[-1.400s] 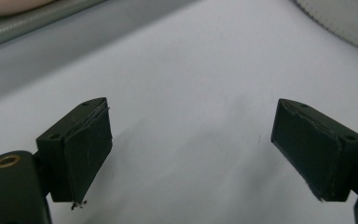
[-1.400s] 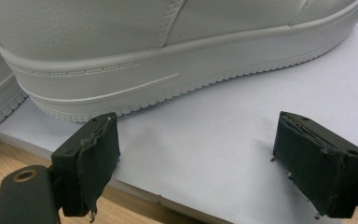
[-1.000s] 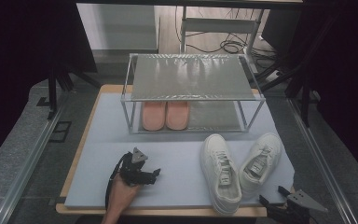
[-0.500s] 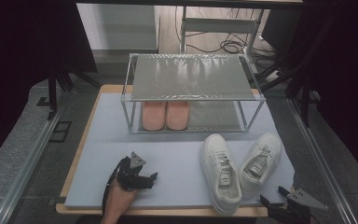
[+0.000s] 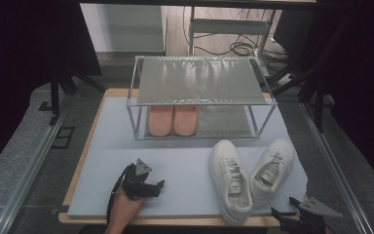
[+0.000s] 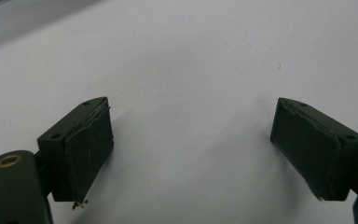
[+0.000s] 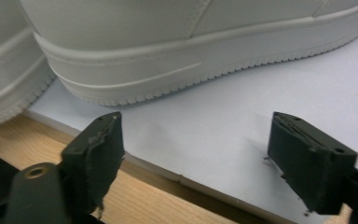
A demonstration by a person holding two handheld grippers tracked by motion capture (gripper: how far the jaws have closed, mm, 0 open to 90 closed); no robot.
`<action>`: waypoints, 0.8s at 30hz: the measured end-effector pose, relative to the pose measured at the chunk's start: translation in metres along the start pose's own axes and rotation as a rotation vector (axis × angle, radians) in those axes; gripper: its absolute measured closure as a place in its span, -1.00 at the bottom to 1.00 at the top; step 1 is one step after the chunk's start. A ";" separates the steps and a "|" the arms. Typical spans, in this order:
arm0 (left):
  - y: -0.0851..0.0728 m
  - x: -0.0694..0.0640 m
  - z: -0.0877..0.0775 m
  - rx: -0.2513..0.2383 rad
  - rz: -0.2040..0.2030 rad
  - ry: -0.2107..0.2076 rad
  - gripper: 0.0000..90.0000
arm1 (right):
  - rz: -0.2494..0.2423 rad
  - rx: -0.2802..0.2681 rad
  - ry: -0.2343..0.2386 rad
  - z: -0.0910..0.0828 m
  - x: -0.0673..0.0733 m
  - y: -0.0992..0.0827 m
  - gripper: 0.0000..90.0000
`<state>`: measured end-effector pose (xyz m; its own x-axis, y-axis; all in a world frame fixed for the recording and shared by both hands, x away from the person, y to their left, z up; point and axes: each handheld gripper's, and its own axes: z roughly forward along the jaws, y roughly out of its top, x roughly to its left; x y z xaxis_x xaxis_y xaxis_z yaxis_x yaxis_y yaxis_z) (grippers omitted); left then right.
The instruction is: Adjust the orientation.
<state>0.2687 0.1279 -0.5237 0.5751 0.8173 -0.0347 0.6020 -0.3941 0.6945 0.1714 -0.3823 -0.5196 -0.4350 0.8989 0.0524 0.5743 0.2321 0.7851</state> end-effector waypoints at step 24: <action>0.000 0.000 0.000 -0.002 0.000 0.000 -0.71 | -0.050 -0.031 0.195 -0.015 0.045 0.023 0.46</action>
<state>0.2685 0.1279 -0.5238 0.5748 0.8175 -0.0350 0.6013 -0.3931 0.6956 0.1547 -0.3425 -0.4899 -0.5904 0.7967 0.1294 0.5281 0.2600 0.8084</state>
